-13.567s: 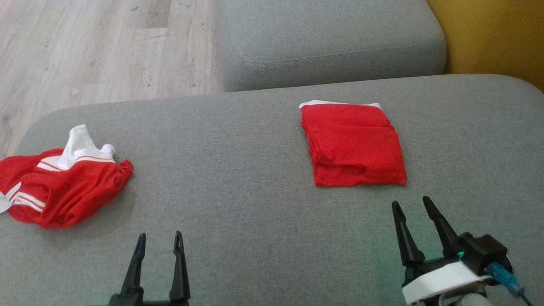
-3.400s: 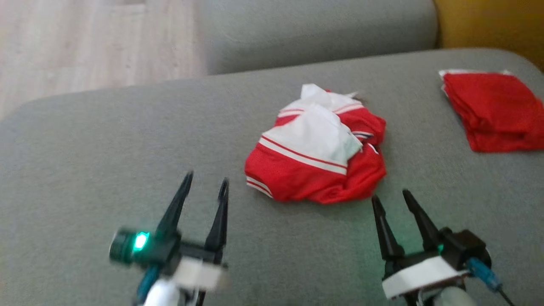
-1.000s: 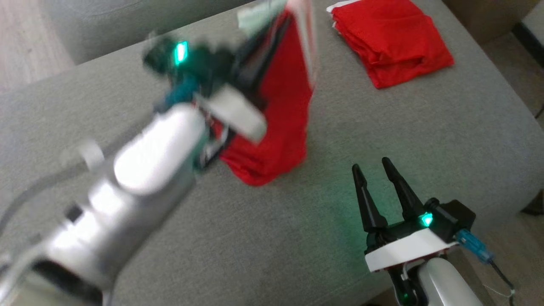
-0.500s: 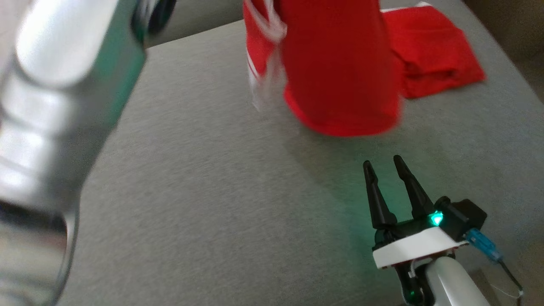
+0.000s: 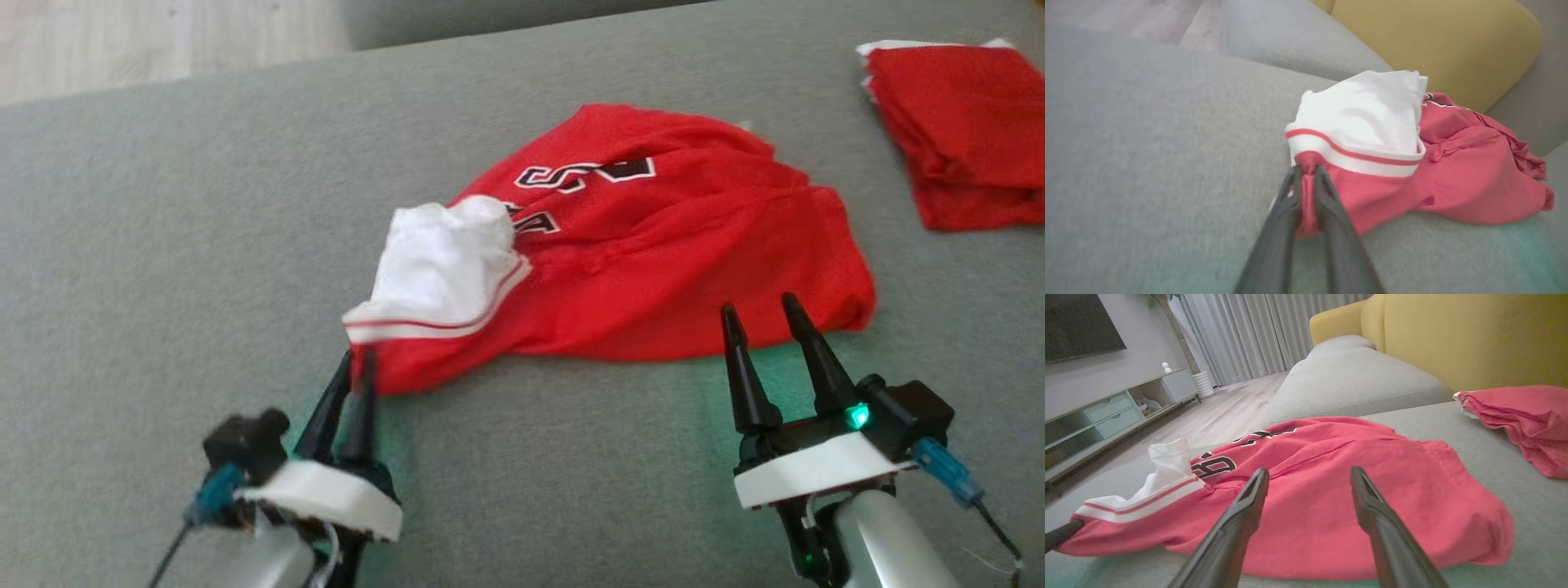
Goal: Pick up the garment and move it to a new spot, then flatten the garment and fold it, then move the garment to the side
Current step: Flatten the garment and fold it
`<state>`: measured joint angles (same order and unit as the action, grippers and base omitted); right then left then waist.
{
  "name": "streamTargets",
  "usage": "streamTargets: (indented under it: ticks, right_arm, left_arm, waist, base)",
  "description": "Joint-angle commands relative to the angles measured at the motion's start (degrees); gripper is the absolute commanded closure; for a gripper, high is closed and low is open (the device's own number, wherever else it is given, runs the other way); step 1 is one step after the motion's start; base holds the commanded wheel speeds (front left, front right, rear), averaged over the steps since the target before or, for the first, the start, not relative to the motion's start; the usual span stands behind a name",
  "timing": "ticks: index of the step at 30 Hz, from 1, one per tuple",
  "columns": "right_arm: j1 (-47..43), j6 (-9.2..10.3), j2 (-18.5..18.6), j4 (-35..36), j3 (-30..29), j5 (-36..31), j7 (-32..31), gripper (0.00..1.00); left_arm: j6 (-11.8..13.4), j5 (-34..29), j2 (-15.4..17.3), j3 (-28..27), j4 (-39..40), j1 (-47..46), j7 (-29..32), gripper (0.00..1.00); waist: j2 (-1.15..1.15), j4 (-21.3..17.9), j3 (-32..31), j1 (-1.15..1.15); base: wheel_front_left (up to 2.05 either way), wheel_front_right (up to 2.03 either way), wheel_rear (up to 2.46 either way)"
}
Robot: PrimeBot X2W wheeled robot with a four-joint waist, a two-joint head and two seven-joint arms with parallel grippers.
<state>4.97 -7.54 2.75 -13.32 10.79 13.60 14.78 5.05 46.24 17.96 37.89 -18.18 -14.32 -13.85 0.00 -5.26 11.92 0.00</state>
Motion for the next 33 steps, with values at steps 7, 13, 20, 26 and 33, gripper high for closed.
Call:
streamTargets:
  ticks: [7, 13, 20, 26, 33]
  right_arm:
    - [1.4, 0.05, 0.1, 2.4, 1.1, -0.4, 0.2, 0.00]
    - [1.9, 0.05, 0.1, 2.4, 2.2, -0.2, 0.2, 0.00]
    - [3.8, 0.05, 0.1, 2.1, 2.8, -0.1, 0.2, 0.00]
    - [4.2, 0.05, 0.1, 2.4, 2.8, 0.2, 0.2, 0.00]
    - [4.7, 0.05, 0.1, 2.6, 1.9, -0.6, 0.2, 0.00]
  left_arm:
    - [1.2, -4.2, -0.1, -7.7, 9.7, 3.4, -1.1, 0.00]
    - [-1.4, -8.1, 7.5, -10.8, 15.8, -2.8, 2.7, 0.00]
    - [-5.5, -9.5, 12.4, -8.6, 12.6, -13.8, 13.8, 0.00]
    - [-4.0, -13.6, 10.9, -6.2, 6.0, -18.4, 15.0, 0.00]
    - [-5.8, -14.5, 6.9, -3.7, -1.9, -21.5, 12.8, 0.00]
  waist:
    - [0.00, 2.1, 2.3, 0.00]
    - [0.00, 1.2, 4.0, 0.00]
    - [0.00, -1.5, 7.0, 0.00]
    - [0.00, -3.0, 9.6, 0.00]
    - [0.00, -3.9, 12.2, 0.00]
  base:
    - [0.00, 0.00, 0.00]
    - [0.00, 0.00, 0.00]
    - [0.00, 0.00, 0.00]
    - [0.00, 0.00, 0.00]
    - [0.00, 0.00, 0.00]
